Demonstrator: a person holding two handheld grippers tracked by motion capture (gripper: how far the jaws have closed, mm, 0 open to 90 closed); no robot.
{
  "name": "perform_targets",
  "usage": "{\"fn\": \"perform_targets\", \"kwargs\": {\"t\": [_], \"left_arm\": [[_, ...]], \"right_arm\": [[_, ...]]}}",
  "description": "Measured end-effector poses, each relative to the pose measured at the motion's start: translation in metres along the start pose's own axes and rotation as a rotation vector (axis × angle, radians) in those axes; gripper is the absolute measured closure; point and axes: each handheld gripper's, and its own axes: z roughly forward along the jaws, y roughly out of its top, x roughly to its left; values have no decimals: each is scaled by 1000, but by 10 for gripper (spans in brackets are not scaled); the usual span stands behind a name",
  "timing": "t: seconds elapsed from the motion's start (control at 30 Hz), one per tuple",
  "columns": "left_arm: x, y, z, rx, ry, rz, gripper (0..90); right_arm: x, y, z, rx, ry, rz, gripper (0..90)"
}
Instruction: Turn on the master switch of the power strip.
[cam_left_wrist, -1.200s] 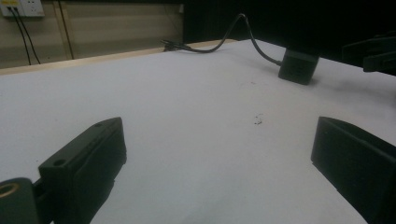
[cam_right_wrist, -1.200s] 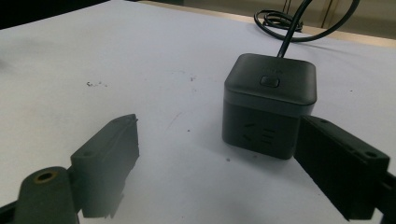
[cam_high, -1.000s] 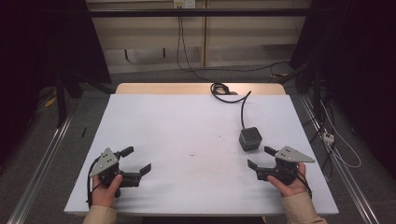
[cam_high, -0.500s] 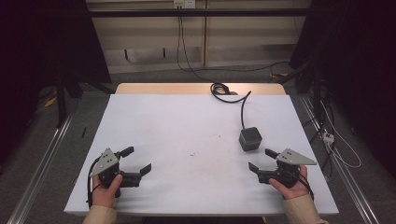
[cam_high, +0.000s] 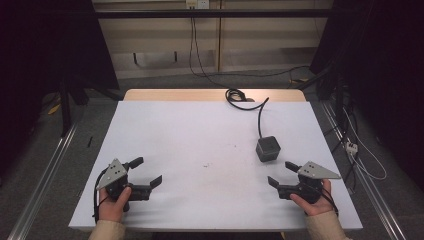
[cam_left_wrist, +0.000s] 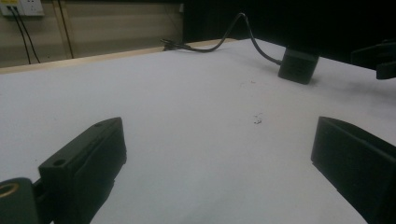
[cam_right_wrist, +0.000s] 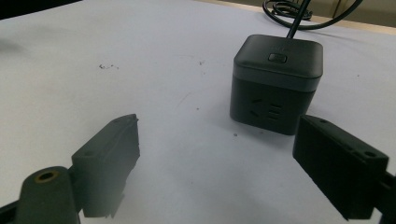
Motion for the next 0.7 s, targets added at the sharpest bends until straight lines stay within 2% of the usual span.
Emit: {"fn": "perform_targets", "kwargs": {"t": [0.7], "left_arm": [[-1,0,0,0,1,-1,29]], "right_arm": [[-4,-7,-10,2,-5,7,149]]}}
